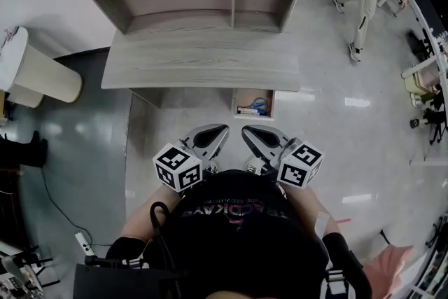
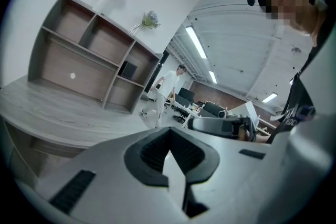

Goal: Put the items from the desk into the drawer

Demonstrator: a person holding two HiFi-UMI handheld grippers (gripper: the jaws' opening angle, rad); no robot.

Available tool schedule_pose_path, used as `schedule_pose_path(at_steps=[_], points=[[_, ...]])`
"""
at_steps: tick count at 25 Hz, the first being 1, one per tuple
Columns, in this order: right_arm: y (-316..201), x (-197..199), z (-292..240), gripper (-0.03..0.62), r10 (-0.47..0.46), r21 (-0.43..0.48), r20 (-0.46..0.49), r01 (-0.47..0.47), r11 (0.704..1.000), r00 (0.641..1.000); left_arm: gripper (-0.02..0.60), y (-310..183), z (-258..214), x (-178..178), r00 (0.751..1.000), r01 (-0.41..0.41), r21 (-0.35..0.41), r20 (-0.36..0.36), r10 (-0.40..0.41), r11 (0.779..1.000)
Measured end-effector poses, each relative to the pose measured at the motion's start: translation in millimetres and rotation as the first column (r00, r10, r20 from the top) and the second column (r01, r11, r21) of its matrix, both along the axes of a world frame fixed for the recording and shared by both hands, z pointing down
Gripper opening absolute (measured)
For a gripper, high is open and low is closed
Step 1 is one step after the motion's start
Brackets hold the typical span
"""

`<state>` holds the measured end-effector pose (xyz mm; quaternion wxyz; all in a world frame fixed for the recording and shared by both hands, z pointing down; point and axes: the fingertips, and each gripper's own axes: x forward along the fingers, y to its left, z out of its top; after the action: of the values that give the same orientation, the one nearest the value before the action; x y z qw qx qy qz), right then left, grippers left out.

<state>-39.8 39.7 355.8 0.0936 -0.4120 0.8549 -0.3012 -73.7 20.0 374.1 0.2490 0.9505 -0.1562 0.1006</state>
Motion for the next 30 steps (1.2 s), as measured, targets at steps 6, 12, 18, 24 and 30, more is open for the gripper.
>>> schedule_pose_path(at_steps=[6,12,18,24,30], points=[[0.0,-0.7,-0.4,0.017,-0.01,0.005,-0.004,0.01,1.0,1.0,0.011,-1.3,-0.5,-0.7,1.0,0.01,0.004,-0.003,-0.01,1.0],[-1.7,0.9,-1.9,0.017,-0.01,0.011,-0.005,0.01,1.0,1.0,0.011,-2.1,-2.0,2.6,1.0,-0.002,0.01,-0.005,0.002,1.0],[-2.9,2.6,-1.5,0.017,-0.005,0.009,-0.008,0.005,1.0,1.0,0.011,-3.4,-2.4,5.8,1.0,-0.012,0.011,-0.005,0.012,1.0],[-3.6,5.0,-0.7,0.017,-0.002,0.008,-0.012,0.002,1.0,1.0,0.011,-4.2,-1.5,10.1,1.0,-0.023,0.011,-0.001,0.023,1.0],[-5.0,7.8,2.1,0.017,0.006,0.002,-0.009,-0.006,1.0,1.0,0.01,-6.2,0.8,12.9,1.0,-0.03,0.004,0.001,0.03,1.0]])
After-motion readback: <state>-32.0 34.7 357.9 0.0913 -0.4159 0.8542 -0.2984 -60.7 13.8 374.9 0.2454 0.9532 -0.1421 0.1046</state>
